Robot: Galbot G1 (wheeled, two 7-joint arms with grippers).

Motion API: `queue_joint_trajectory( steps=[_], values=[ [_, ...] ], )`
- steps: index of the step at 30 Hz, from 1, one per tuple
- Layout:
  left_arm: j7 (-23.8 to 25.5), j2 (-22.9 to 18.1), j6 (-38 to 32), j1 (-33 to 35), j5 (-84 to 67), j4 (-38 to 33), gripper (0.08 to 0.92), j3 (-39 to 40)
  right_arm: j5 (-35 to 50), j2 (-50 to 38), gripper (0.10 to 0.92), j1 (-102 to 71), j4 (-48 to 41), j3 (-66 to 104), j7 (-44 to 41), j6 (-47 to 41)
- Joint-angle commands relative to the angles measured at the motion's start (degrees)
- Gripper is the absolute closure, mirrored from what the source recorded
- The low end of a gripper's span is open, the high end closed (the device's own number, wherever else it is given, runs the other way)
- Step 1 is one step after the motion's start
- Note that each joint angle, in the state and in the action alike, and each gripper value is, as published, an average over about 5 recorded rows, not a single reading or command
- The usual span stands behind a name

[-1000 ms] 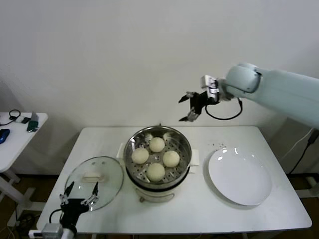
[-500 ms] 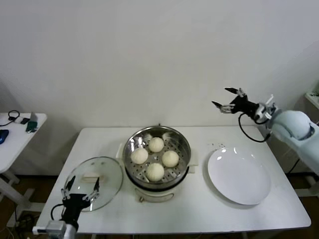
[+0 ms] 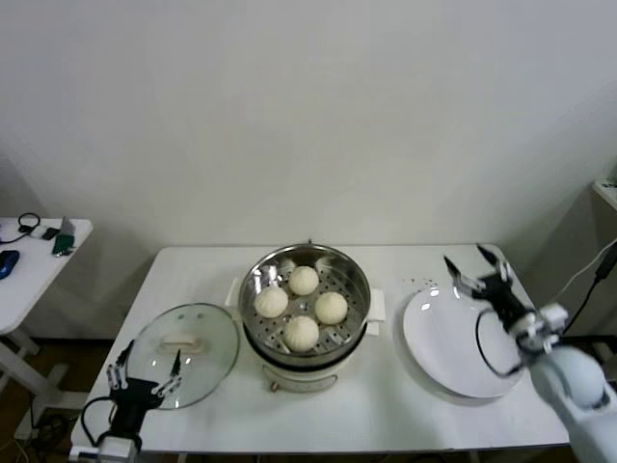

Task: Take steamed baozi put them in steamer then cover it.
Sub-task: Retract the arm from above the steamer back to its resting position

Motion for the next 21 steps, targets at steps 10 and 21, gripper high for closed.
queue_joint_trajectory(
  steps=[10,21],
  values=[
    [-16.9,0.9,0.7,-5.4,57.3,11.4,0.177,2.1,-5.2,18.6,0.203,-28.3,5.0,8.4,2.1,7.0],
    [-18.4,-0.5,0.6,-12.3,64.2,22.7,0.177,3.8,-7.4,21.5,0.203,-29.7,9.8,6.9,2.1,6.7]
  ],
)
